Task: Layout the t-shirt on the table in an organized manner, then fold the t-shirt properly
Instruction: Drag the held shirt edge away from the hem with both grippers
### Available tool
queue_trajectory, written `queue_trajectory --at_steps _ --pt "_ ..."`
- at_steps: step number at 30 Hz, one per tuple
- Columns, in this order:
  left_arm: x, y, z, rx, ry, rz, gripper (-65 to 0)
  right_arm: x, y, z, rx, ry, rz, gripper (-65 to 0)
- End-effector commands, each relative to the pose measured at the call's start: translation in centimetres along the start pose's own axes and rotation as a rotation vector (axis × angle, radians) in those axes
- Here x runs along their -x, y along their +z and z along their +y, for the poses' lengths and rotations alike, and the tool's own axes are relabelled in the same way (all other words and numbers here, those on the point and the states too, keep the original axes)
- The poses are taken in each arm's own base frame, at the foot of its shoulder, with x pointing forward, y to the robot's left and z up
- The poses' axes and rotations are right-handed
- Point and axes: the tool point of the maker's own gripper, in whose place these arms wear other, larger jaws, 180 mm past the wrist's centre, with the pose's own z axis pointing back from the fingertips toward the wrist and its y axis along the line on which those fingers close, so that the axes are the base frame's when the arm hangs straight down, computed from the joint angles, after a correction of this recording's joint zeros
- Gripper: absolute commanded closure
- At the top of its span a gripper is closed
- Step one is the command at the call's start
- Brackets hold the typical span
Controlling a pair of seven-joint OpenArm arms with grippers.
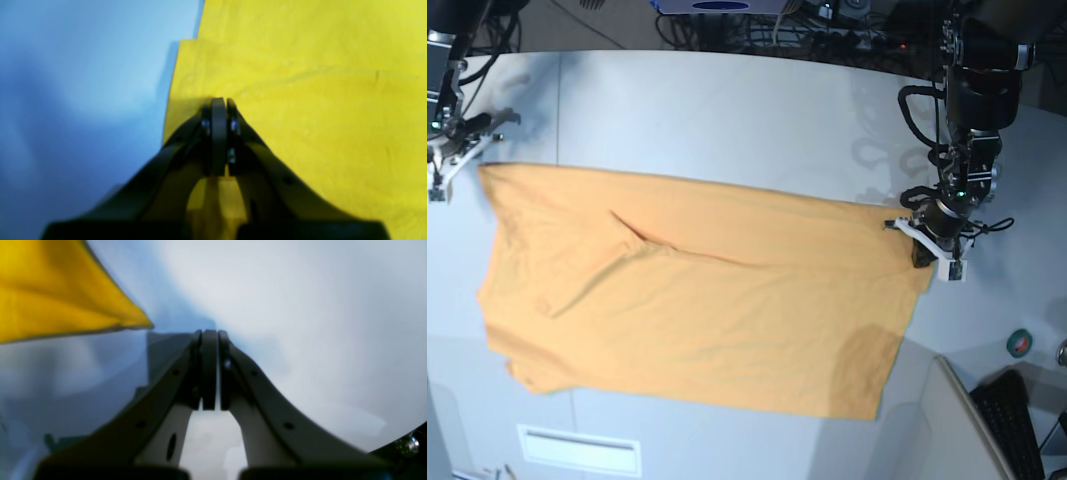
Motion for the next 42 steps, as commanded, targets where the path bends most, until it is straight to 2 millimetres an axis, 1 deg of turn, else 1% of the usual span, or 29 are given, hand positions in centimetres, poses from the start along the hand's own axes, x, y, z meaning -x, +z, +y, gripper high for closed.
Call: queue_trajectory --at_steps 1,2,4,6,8,10,14,15,16,17,18,21,24,27,29,30,34,35,37,38,41,42 --pt "5.9 1.2 1.1 -0.034 -0.06 0.247 0.0 -2.0 0.8 -2.1 0.045 -0.014 -0.064 0.0" --pt "5.9 1.2 1.1 -0.034 -0.06 0.247 0.0 -2.4 1.4 -2.3 0.053 -0.015 -0.085 0.0" --pt "5.9 1.2 1.1 -0.035 -0.059 0.247 0.0 -3.6 3.0 -1.4 0.05 -0.007 -0.148 0.0" --pt "5.9 1.2 1.1 -0.034 -0.06 0.247 0.0 -5.5 4.5 0.3 0.014 0.033 -0.214 0.0" --pt "5.9 1.2 1.1 -0.034 -0.06 0.247 0.0 -6.5 5.0 2.0 -0.03 0.068 -0.241 0.0" --pt "5.9 1.2 1.1 -0.035 -0.059 0.247 0.0 -7.5 4.5 3.2 -0.059 0.076 -0.25 0.0" --pt "5.9 1.2 1.2 -0.037 -0.056 0.246 0.0 -5.9 1.5 4.2 -0.1 0.033 -0.158 0.0" --pt "5.9 1.2 1.2 -0.038 -0.055 0.246 0.0 -5.3 0.9 4.2 -0.107 0.024 -0.134 0.0" --pt "5.9 1.2 1.3 -0.039 -0.056 0.246 0.0 -4.9 0.5 3.3 -0.095 0.017 -0.118 0.0" --pt "5.9 1.2 1.3 -0.039 -0.056 0.246 0.0 -4.1 0.1 2.7 -0.088 0.009 -0.094 0.0" --pt "5.9 1.2 1.3 -0.039 -0.056 0.246 0.0 -3.7 -0.2 2.6 -0.088 0.001 -0.081 0.0" --pt "5.8 1.2 1.3 -0.039 -0.056 0.244 0.0 -3.9 0.0 2.2 -0.08 0.001 -0.088 0.0" --pt "6.0 1.4 1.1 -0.034 -0.059 0.245 0.0 -5.2 1.2 1.6 -0.057 0.021 -0.139 0.0" --pt "4.5 1.6 0.5 -0.021 -0.08 0.191 0.0 -7.1 2.9 1.2 -0.034 0.04 -0.207 0.0" --pt "3.6 2.1 0.0 -0.01 -0.099 0.161 0.0 -7.7 3.7 1.2 -0.027 0.05 -0.221 0.0" --pt "3.3 2.4 0.2 -0.015 -0.099 0.162 0.0 -7.9 4.0 1.2 -0.024 0.049 -0.222 0.0" --pt "1.2 3.8 1.6 -0.058 -0.079 0.129 0.0 -8.7 4.8 1.2 -0.017 0.06 -0.243 0.0" --pt "0.5 4.2 1.6 -0.063 -0.079 0.114 0.0 -8.9 4.9 1.2 -0.017 0.062 -0.247 0.0" --pt "-1.2 4.7 1.1 -0.061 -0.074 0.067 0.0 -8.8 4.9 1.3 -0.02 0.063 -0.247 0.0" --pt "-1.6 5.0 0.9 -0.06 -0.076 0.058 0.0 -8.8 4.9 1.5 -0.024 0.064 -0.247 0.0" --pt "-2.4 5.4 0.1 -0.047 -0.093 0.035 0.0 -8.8 4.8 3.5 -0.062 0.076 -0.246 0.0" --pt "-2.7 5.5 -0.4 -0.039 -0.09 0.026 0.0 -8.6 4.8 4.1 -0.075 0.089 -0.243 0.0"
